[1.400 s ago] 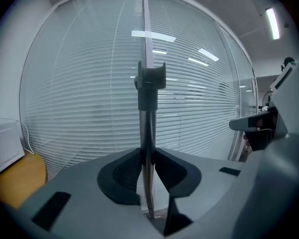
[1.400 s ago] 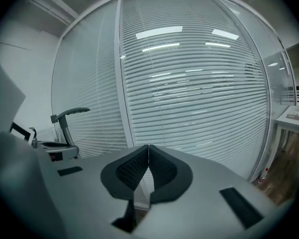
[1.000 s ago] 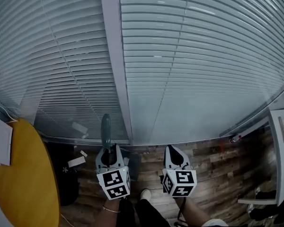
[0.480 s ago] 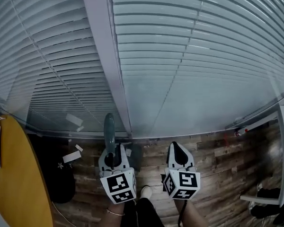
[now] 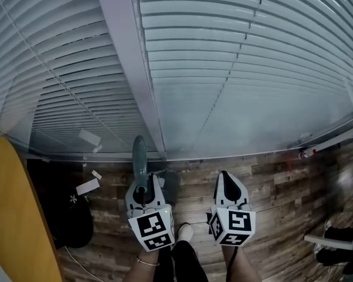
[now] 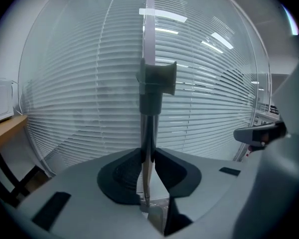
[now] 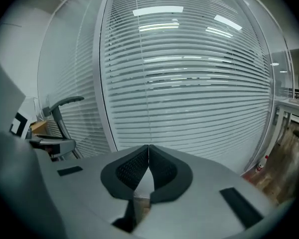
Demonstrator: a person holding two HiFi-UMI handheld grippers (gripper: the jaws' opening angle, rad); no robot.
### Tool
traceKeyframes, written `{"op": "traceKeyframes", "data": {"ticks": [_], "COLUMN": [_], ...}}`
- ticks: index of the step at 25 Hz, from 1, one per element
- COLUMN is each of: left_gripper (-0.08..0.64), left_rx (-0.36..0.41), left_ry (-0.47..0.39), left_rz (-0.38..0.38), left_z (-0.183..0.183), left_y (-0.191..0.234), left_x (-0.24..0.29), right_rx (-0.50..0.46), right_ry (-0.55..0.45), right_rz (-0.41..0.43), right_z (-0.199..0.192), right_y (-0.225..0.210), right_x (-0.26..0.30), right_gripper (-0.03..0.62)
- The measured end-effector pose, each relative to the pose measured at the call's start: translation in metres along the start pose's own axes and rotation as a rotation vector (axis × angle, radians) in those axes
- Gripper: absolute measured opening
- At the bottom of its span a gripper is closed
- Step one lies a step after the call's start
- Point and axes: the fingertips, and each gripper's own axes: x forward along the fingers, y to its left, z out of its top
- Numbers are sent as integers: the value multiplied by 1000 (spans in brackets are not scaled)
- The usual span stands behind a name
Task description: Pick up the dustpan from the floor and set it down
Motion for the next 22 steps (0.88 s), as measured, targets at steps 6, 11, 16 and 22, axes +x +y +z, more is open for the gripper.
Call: {"op": "traceKeyframes", "data": {"ticks": [6, 11, 16, 22], "left_gripper": [94, 94, 94, 94], "left_rx": [17, 19, 28, 36], "left_ry": [8, 31, 43, 47], "left_rz": [-5, -3, -7, -12], "left_z": [-34, -47, -58, -49], "left_y": [-2, 2, 3, 2], "left_x": [10, 23, 33, 38], "right_rx": [-23, -17, -22, -15], "right_ry": [5, 24, 38, 58], "right_rz": [-39, -43, -46, -53], "right_z": [-34, -47, -58, -58], "right_y": [-9, -10, -8, -7], "right_x": [1, 9, 11, 8], "right_gripper": [32, 32, 32, 32]}}
